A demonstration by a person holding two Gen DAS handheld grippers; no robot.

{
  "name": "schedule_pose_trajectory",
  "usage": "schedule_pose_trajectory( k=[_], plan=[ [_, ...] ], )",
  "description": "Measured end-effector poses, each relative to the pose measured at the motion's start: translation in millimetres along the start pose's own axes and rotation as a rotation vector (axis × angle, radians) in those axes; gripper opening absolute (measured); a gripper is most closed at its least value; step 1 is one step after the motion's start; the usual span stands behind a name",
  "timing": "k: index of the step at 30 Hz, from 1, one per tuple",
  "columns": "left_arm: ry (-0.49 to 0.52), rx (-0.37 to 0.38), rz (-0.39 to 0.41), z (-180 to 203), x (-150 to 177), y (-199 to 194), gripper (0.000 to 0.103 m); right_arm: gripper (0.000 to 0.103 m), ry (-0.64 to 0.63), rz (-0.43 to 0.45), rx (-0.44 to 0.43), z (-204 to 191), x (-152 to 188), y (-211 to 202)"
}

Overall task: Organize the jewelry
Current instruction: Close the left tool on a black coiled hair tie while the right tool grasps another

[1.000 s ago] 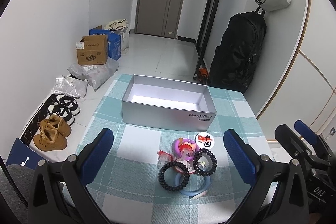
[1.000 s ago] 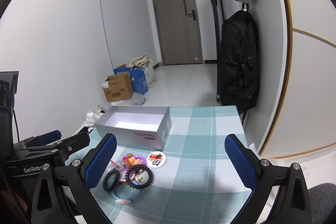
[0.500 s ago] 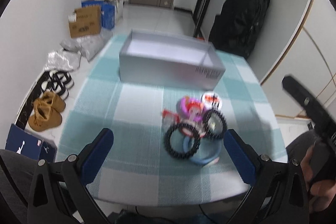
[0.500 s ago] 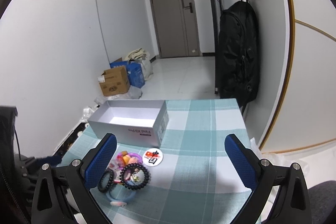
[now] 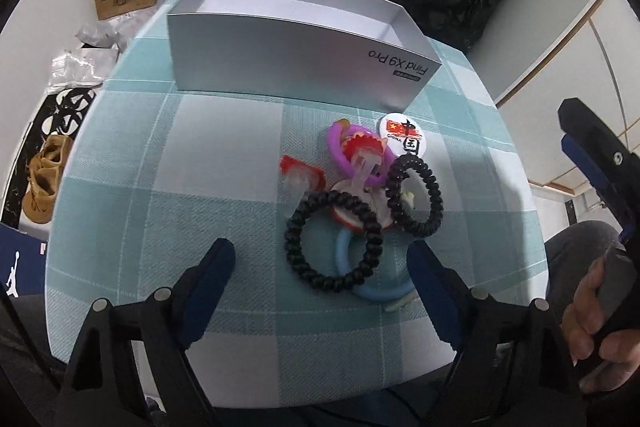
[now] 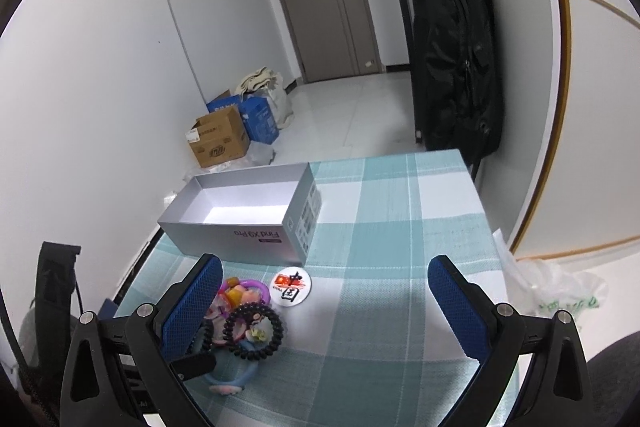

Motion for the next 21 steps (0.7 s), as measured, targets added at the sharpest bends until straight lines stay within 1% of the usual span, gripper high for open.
schedule_pose_trajectory(
  k=[2,4,6,8,9,11,14,16,19,21],
  plan=[
    [0.002,0.005,0.006,-2.1,-1.0,1.2,0.081,0.103,0.000,-0.005,-0.004,0.1,0.3,0.9],
    [0.011,0.012,0.005,-0.4,-2.7,1.1,0.071,0.103,-0.004,-0.003,0.004,-0.3,0.1,1.0],
    [0.024,0.011,0.003,-1.0,-3.4,2.8,0.051,0.103,-0.013,-0.004,0.013,-0.9,0.4,1.8],
    [0.045,0.000,0.001,1.9,-2.9,3.9,0.047,0.103,-0.018,-0.010,0.004,-1.9,0.8,3.5],
    [0.053,-0.006,0.001,2.9,-2.1,4.0,0.041,0.103,-0.020,-0.014,0.000,-3.1,1.1,4.3],
    [0.048,0.005,-0.004,1.2,-2.5,3.4,0.040,0.103,-0.028,-0.020,-0.009,-4.8,1.4,5.4],
    [0.010,0.035,-0.012,-4.0,-4.6,2.8,0.037,0.103,-0.029,-0.022,-0.023,-6.3,1.2,5.9],
    [-0.016,0.053,-0.019,-7.5,-6.0,2.5,0.037,0.103,-0.024,-0.023,-0.029,-6.0,1.4,6.0],
    [-0.030,0.051,-0.018,-9.5,-7.1,1.1,0.037,0.103,-0.016,-0.037,-0.031,-4.9,3.1,8.2],
    [-0.043,0.063,-0.012,-10.9,-7.5,-2.0,0.037,0.103,-0.005,-0.056,-0.041,-3.5,5.1,11.2]
  ],
)
Point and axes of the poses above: each gripper's, at about its wrist camera, not at the fingertips, and y roughly the way its jaws point, z to its right, x to its underside, the point moved 5 cm from there along y, roughly the way its jaws point, and after that the axes turned 9 degrees about -y, right-handed, at the moved point
